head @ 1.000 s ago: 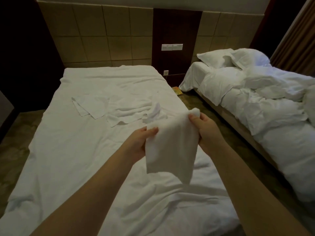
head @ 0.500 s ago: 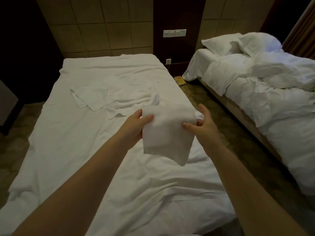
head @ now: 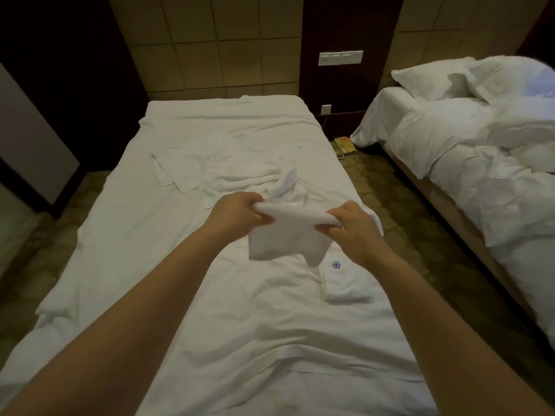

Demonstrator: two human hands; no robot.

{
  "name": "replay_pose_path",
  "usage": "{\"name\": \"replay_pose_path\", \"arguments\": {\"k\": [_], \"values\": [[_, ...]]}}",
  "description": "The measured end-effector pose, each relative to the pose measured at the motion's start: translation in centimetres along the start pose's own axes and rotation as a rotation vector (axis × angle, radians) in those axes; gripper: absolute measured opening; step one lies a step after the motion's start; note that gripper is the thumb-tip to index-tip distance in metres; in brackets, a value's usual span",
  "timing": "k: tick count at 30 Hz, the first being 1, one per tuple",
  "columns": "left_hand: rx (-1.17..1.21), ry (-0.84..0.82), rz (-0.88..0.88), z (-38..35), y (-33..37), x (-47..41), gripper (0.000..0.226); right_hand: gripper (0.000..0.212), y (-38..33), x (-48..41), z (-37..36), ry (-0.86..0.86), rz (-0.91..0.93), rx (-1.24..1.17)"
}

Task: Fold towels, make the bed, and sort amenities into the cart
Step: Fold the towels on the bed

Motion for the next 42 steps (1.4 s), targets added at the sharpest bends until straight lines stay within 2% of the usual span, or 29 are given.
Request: {"name": "replay_pose_path", "arguments": {"k": [2,4,5,7,9,10,12,14,16,18,19,22,24,26,29,33,38,42], "values": [[0.026,0.161,0.073,1.3,-0.7,-0.1,0.021,0.019,-0.1,-0.4,1.0,0.059,-0.003,-0.119],[0.247,0.184,0.205,0.6,-1.7,0.4,0.036,0.018,-0.2,-0.3,2.0,0.180,-0.036,-0.230],[0.480,0.085,0.285,-1.3,-1.9,0.9,0.042,0.016,-0.3,-0.2,2.4,0.238,-0.047,-0.242],[1.010,-0.250,0.379,-6.3,-0.4,2.1,0.060,0.016,-1.3,0.0,1.9,0.259,-0.024,-0.176],[1.411,-0.499,0.323,-8.7,2.3,2.6,0.081,0.010,-3.0,0.4,-0.3,0.154,0.071,-0.108],[1.553,-0.528,0.287,-8.9,3.1,2.4,0.083,0.012,-3.7,0.8,-1.4,0.107,0.138,-0.091],[1.708,-0.452,0.298,-8.8,3.3,1.9,0.060,0.025,-5.0,1.5,-2.5,0.067,0.280,-0.089],[1.725,-0.318,0.301,-8.6,2.6,1.3,0.034,0.034,-5.1,1.8,-2.3,0.065,0.342,-0.114],[1.735,-0.259,0.215,-8.1,2.3,1.0,0.032,0.035,-3.3,2.0,-1.4,0.173,0.294,-0.181],[1.729,-0.239,0.116,-7.5,2.0,0.8,0.034,0.025,-0.3,2.3,-0.7,0.299,0.136,-0.309],[1.718,-0.228,0.075,-7.1,1.9,0.7,0.037,0.020,1.3,2.3,-1.0,0.309,0.010,-0.388],[1.671,-0.191,0.006,-6.8,1.9,0.8,0.056,0.032,4.6,2.4,-4.2,0.139,-0.428,-0.726],[1.647,-0.166,-0.001,-6.9,1.8,0.9,0.053,0.042,4.0,2.7,-6.8,-0.023,-0.594,-1.054],[1.611,-0.158,-0.008,-7.1,1.9,1.2,0.047,0.041,2.3,2.5,-7.9,-0.082,-0.597,-1.374],[1.589,-0.173,-0.063,-7.2,1.8,1.4,0.045,0.037,1.2,1.6,-7.7,0.051,-0.541,-1.676],[1.630,-0.172,-0.044,-7.5,0.5,1.3,0.053,0.039,1.5,1.0,-7.1,0.209,-0.505,-1.586],[1.610,-0.215,0.059,-8.0,-1.9,1.5,0.050,0.009,1.1,0.3,-5.9,0.284,-0.460,-1.582],[1.676,-0.271,0.119,-8.0,-3.5,2.0,0.051,0.005,0.1,-0.7,-3.7,0.335,-0.285,-1.469]]}}
Point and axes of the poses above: each hand's wrist, its own x-axis away from the middle knuckle, its own z-axis out of the back of the hand, y = z × x, the point moved 8 cm from there along -x, towards the middle knuckle, and after that the axes turned 5 degrees about -y, right-handed, at the moved point
